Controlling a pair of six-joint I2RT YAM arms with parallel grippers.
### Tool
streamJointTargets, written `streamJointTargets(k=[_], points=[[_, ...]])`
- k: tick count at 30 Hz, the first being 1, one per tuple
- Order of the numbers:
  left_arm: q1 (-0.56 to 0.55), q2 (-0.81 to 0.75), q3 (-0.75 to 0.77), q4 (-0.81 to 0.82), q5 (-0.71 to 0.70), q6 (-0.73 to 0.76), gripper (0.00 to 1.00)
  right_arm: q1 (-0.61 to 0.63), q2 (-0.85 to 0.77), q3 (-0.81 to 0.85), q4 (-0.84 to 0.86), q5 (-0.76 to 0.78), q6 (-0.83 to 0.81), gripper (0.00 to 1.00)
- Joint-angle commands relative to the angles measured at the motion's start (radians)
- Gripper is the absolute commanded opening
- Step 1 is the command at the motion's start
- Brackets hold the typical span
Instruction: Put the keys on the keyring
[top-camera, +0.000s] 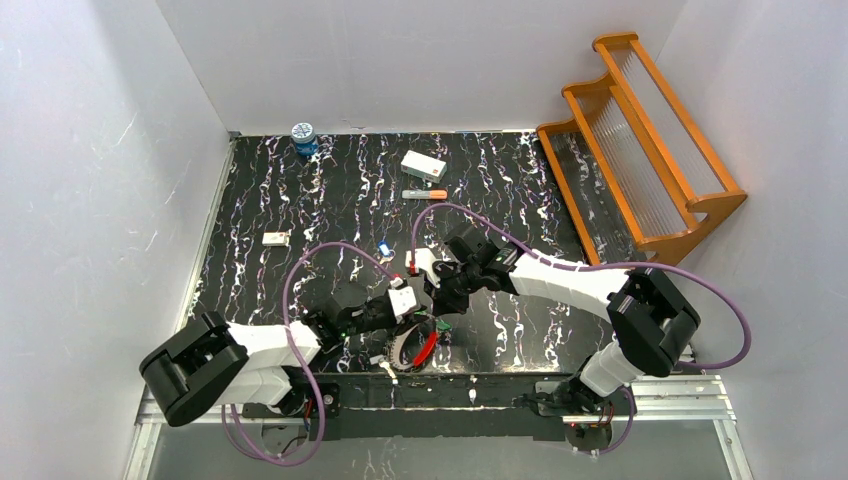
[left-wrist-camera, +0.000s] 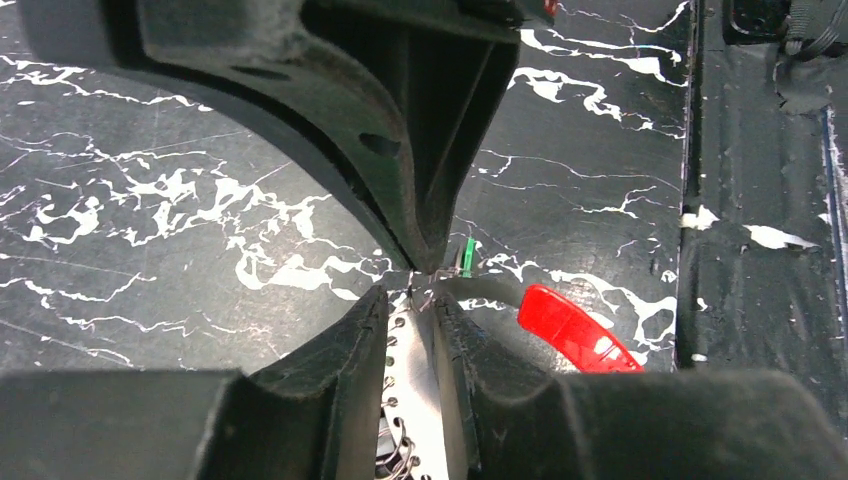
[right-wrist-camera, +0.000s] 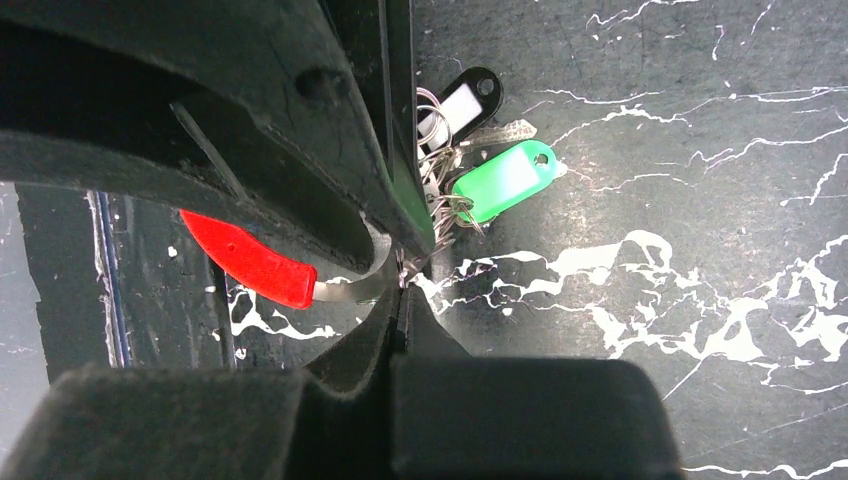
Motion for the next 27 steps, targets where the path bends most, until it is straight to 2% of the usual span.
streamJointTargets(k=[1, 5, 9, 21, 24, 27], points=[[-0.004, 0.027, 0.047, -0.002, 0.066, 0.008, 0.21, 0.002, -0.034, 0.035, 0.046, -0.039, 0.013, 0.01], [-0.004, 0.053, 0.059, -0.002, 0.081, 0.008, 0.15, 0.003, -0.034, 0.034, 0.047, -0.042, 0.013, 0.01], [-0.004, 0.069, 0.067, -0.002, 0.1, 0.009, 0.0, 0.003, -0.037, 0.029, 0.049, -0.04, 0.013, 0.01], [-0.004, 0.055, 0.044, -0.004, 0.089, 0.01, 0.0, 0.003, -0.081, -0.001, 0.104, -0.048, 0.005, 0.01], [-0.004, 0.054, 0.042, -0.005, 0.07, 0.006, 0.11, 0.003, -0.083, -0.002, 0.108, -0.059, 0.003, 0.01], [-0.004, 0.056, 0.044, -0.005, 0.055, -0.004, 0.15, 0.003, -0.082, -0.001, 0.104, -0.065, 0.003, 0.01]])
